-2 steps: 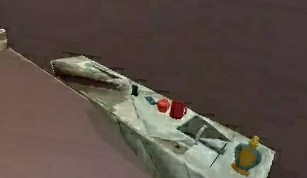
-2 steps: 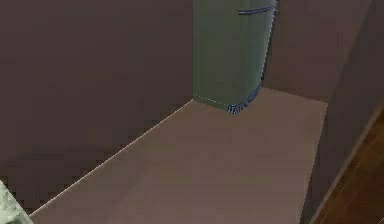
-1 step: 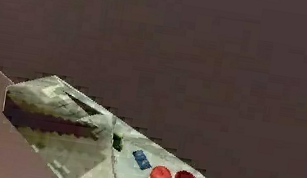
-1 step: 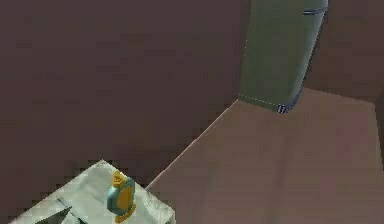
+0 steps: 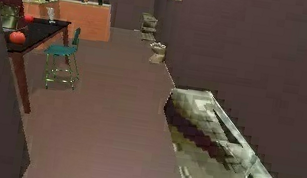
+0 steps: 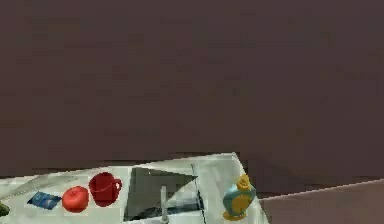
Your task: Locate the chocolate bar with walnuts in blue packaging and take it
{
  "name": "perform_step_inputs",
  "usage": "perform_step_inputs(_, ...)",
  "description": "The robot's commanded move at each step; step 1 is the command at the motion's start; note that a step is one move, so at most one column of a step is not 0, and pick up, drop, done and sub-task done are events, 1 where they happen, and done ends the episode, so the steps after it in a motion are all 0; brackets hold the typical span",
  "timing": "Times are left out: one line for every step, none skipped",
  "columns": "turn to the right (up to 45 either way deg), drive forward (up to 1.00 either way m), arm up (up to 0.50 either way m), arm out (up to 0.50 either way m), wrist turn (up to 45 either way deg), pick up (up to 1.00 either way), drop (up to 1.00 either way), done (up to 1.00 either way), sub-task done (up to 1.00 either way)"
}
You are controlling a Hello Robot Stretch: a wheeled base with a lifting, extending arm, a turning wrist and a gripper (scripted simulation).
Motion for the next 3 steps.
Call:
perform_step_inputs(-36.0, 0.0, 0.0, 0.0, 0.0, 0.0, 0.0, 0.0, 0.0)
perform_step_inputs(0.0, 0.0, 0.5, 0.0, 0.0, 0.0, 0.0, 0.0, 0.0)
perform_step_inputs(0.0, 0.0, 0.22, 0.0, 0.0, 0.0, 0.0, 0.0, 0.0)
